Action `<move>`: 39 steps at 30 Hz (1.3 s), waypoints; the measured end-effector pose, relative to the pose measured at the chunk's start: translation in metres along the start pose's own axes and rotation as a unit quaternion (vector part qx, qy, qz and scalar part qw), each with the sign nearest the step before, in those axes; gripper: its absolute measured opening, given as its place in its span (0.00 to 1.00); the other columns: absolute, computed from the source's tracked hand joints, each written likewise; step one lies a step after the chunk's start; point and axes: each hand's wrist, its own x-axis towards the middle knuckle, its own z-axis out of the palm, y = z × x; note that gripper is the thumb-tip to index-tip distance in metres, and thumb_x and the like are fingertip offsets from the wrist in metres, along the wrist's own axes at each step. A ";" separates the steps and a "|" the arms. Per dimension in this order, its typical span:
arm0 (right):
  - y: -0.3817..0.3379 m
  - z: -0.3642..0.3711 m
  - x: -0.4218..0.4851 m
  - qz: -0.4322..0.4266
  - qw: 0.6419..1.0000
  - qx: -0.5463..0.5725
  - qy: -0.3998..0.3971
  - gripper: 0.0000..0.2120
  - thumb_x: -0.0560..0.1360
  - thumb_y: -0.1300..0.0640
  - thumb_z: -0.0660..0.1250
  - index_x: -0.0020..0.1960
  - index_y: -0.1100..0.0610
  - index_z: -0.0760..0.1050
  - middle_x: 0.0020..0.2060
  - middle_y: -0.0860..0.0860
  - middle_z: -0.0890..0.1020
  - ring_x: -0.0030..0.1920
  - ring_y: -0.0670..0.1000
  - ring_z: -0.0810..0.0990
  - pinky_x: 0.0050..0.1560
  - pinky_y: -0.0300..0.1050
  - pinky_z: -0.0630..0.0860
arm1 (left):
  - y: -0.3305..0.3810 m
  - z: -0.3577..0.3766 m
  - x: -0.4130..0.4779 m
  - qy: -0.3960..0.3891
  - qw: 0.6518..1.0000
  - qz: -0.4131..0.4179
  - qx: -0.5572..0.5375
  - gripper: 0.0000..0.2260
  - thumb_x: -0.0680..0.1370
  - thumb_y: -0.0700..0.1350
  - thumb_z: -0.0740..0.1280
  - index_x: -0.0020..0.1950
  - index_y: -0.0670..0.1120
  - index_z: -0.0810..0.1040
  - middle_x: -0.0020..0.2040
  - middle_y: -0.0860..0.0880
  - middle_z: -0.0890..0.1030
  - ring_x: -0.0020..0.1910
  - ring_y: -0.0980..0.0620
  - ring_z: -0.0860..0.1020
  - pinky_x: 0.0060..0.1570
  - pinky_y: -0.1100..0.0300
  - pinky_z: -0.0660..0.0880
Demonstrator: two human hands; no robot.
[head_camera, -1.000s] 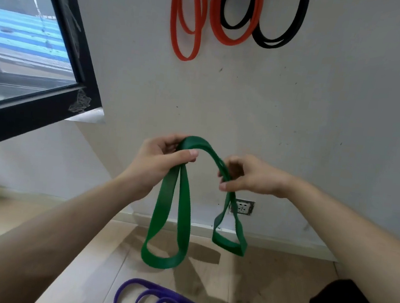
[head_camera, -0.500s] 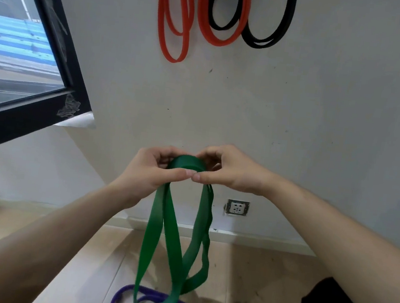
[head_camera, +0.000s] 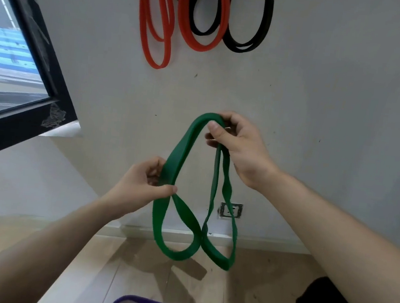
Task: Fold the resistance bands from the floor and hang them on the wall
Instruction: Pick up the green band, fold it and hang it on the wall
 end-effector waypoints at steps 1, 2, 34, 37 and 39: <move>0.002 -0.002 0.001 0.003 1.000 0.004 0.012 0.05 0.79 0.61 0.68 0.55 0.58 0.78 0.46 0.53 0.81 0.49 0.54 0.81 0.59 0.56 0.81 | 0.000 0.000 0.001 0.007 1.000 0.003 -0.004 0.10 0.74 0.36 0.76 0.52 0.42 0.79 0.47 0.37 0.84 0.48 0.39 0.85 0.53 0.48 0.83; 0.004 -0.005 0.003 0.007 1.000 0.003 0.023 0.04 0.80 0.60 0.68 0.54 0.56 0.78 0.46 0.52 0.80 0.48 0.53 0.81 0.59 0.57 0.81 | 0.000 0.000 0.002 0.017 1.000 0.006 -0.016 0.10 0.74 0.36 0.76 0.52 0.41 0.79 0.48 0.37 0.83 0.49 0.39 0.85 0.53 0.49 0.83; 0.010 0.011 -0.016 0.059 0.959 -0.167 -0.220 0.12 0.73 0.59 0.76 0.55 0.62 0.81 0.49 0.63 0.84 0.46 0.49 0.81 0.53 0.50 0.78 | 0.026 -0.002 -0.009 -0.024 0.990 0.051 -0.131 0.25 0.67 0.40 0.78 0.63 0.47 0.80 0.47 0.45 0.85 0.46 0.49 0.84 0.49 0.60 0.80; 0.002 0.004 -0.015 0.055 0.965 -0.146 -0.210 0.12 0.73 0.61 0.76 0.56 0.61 0.81 0.48 0.58 0.85 0.47 0.47 0.82 0.55 0.44 0.78 | 0.020 0.000 -0.010 -0.052 0.996 0.028 -0.071 0.25 0.66 0.39 0.82 0.60 0.47 0.80 0.43 0.49 0.84 0.44 0.49 0.83 0.49 0.56 0.82; -0.001 0.001 -0.014 0.050 0.976 -0.111 -0.180 0.10 0.74 0.61 0.74 0.55 0.59 0.81 0.46 0.53 0.85 0.47 0.46 0.82 0.55 0.43 0.79 | 0.016 0.002 -0.010 -0.065 0.997 0.018 -0.036 0.19 0.68 0.43 0.81 0.57 0.48 0.81 0.41 0.50 0.83 0.43 0.48 0.82 0.49 0.53 0.83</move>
